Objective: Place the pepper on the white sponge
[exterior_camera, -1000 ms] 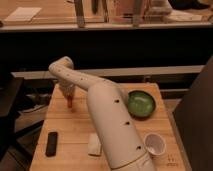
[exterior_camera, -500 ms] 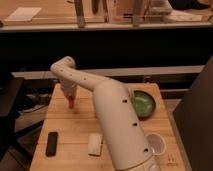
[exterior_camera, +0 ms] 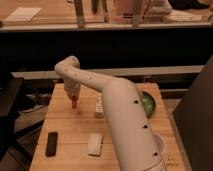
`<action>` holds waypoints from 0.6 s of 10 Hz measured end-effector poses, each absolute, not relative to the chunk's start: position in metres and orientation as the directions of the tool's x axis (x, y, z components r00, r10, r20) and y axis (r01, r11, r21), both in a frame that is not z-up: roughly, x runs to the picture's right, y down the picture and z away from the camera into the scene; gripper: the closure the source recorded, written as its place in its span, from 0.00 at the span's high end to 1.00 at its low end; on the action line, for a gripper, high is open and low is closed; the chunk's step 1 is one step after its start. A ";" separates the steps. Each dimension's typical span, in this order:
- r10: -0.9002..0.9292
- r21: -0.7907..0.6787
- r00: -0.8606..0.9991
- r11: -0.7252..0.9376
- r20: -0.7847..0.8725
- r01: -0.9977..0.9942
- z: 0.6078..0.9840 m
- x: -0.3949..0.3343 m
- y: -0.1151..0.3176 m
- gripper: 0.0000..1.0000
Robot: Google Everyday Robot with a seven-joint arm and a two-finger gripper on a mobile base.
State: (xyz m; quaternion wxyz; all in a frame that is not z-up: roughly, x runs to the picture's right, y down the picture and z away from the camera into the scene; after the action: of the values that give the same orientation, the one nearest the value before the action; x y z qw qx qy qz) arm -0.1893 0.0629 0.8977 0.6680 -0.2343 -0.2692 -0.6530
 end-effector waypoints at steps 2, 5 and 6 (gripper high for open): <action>-0.746 0.039 0.003 0.038 0.666 0.999 0.891 -0.174 0.069 0.00; -0.747 0.046 0.005 0.048 0.665 0.998 0.885 -0.163 0.075 0.00; -0.745 0.049 0.001 0.046 0.667 0.998 0.883 -0.164 0.079 0.00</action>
State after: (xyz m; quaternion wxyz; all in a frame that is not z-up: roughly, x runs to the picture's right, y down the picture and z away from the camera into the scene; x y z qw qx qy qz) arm -0.1636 0.0793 0.8830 0.6692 -0.2301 -0.2741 -0.6513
